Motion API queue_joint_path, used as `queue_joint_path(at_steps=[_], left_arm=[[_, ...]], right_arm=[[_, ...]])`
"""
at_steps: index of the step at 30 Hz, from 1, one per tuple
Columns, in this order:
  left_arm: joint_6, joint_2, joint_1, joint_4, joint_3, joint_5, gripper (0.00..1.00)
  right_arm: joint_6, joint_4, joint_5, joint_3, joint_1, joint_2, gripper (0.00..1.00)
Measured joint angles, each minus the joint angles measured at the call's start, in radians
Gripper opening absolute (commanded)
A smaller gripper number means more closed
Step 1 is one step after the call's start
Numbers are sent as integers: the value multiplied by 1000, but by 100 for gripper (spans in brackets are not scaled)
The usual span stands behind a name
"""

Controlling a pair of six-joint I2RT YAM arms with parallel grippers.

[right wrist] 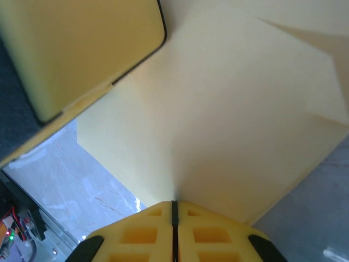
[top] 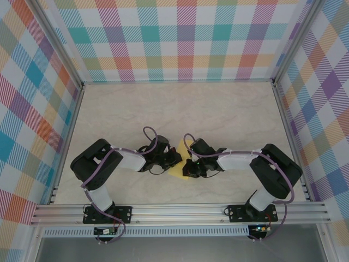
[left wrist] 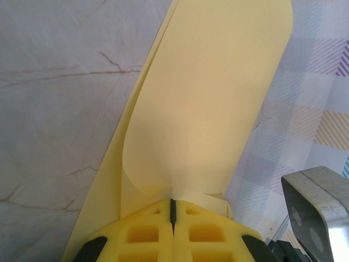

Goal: Fold a paper plane with a square sheet of paper (pick it up from the middle)
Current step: Fold the triangle a second time at the center of the table.

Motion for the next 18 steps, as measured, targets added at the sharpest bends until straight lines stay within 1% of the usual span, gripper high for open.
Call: queue_joint_path(at_steps=[7,18], left_arm=[[0,0,0,0,0,0,0],[0,0,-2,0,-1,0,0]], right_arm=[[-10,-31,-19,-21,1,-23,9],[-2,30,-24,-73,1,-51,10]])
